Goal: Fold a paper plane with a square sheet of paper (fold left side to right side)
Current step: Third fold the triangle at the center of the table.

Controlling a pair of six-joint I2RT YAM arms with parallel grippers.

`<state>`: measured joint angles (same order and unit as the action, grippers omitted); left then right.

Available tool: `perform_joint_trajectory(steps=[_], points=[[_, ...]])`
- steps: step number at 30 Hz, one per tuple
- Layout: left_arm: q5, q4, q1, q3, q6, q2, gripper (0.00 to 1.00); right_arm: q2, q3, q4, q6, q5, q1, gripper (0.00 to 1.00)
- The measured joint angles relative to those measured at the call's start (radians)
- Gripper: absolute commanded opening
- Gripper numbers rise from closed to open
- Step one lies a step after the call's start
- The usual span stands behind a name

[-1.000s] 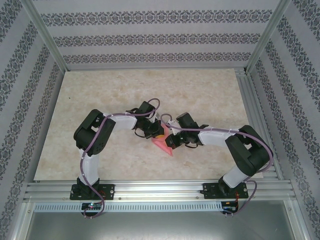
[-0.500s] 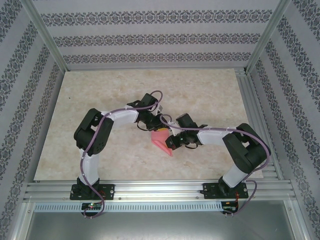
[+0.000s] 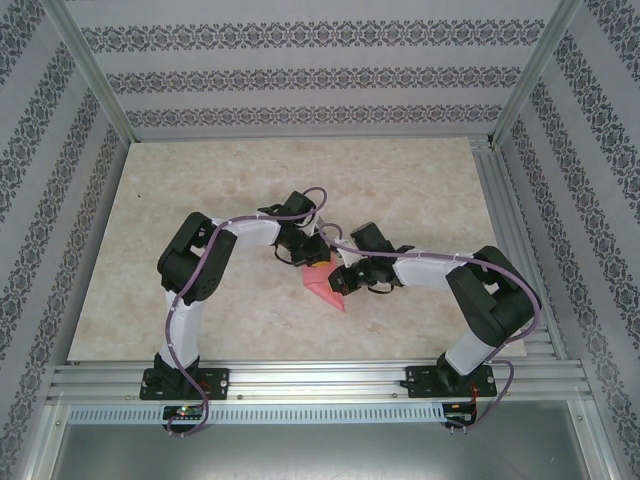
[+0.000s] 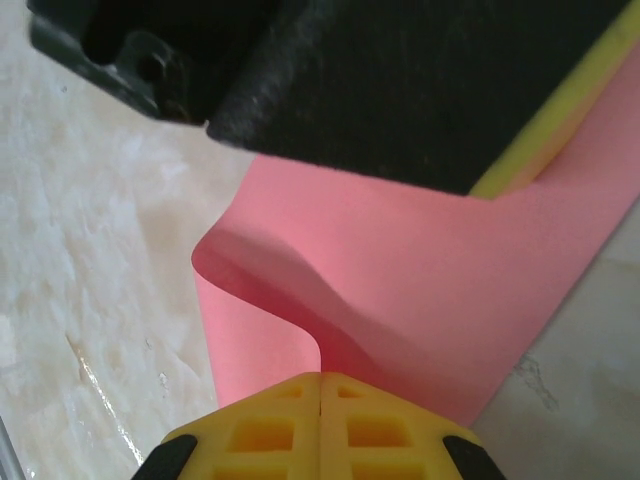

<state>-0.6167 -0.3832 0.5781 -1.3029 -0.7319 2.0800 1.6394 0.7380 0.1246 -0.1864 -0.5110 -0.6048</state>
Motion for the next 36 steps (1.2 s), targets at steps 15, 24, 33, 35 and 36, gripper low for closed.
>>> perform_joint_trajectory(steps=[15,24,33,35,36], points=[[-0.003,0.011,0.000,0.008,0.003,-0.002,0.09,0.002,0.004,0.016,0.000,0.000,0.012,0.00],[-0.003,0.017,0.000,0.012,0.003,-0.004,0.09,0.013,-0.001,0.014,-0.007,0.001,0.012,0.00],[-0.003,0.024,0.000,0.018,0.003,-0.006,0.08,0.017,-0.014,0.014,-0.026,0.001,0.030,0.00],[-0.004,0.024,0.000,0.018,0.003,-0.006,0.08,0.017,-0.014,0.013,-0.026,0.001,0.031,0.00],[-0.003,0.025,0.000,0.018,0.003,-0.006,0.08,0.017,-0.014,0.013,-0.027,0.001,0.032,0.00]])
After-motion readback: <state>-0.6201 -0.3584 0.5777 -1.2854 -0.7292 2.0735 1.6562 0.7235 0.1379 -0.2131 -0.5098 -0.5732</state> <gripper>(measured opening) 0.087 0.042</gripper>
